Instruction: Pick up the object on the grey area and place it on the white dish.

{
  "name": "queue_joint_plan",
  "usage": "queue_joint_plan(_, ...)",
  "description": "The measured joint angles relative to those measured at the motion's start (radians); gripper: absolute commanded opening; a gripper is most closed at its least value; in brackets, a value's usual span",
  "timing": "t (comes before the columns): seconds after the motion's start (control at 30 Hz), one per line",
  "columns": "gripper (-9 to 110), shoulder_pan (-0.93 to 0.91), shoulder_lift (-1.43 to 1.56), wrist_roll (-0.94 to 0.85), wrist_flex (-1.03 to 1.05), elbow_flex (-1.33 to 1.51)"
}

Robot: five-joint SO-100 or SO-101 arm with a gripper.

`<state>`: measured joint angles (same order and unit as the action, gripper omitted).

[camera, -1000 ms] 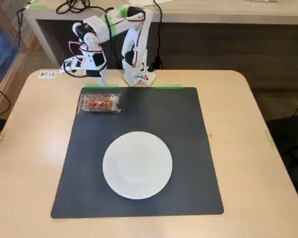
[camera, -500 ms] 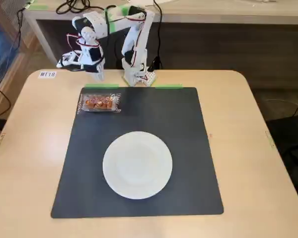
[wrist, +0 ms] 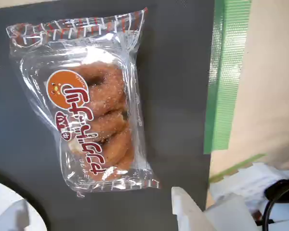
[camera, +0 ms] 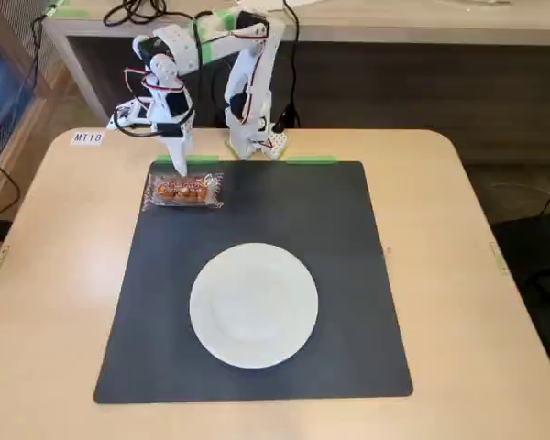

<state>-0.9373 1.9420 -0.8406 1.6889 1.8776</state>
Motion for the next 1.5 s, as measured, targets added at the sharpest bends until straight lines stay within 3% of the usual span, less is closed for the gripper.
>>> queue_joint_plan(0.37, 49, -0.012, -0.092, 0.0, -0.008, 0.0)
queue_joint_plan(0.7, 44, -0.069, -0.13, -0.038, -0.057, 0.0)
queue_joint_plan(1.5, 58, -0.026, -0.298, -0.026, -0.118, 0.0)
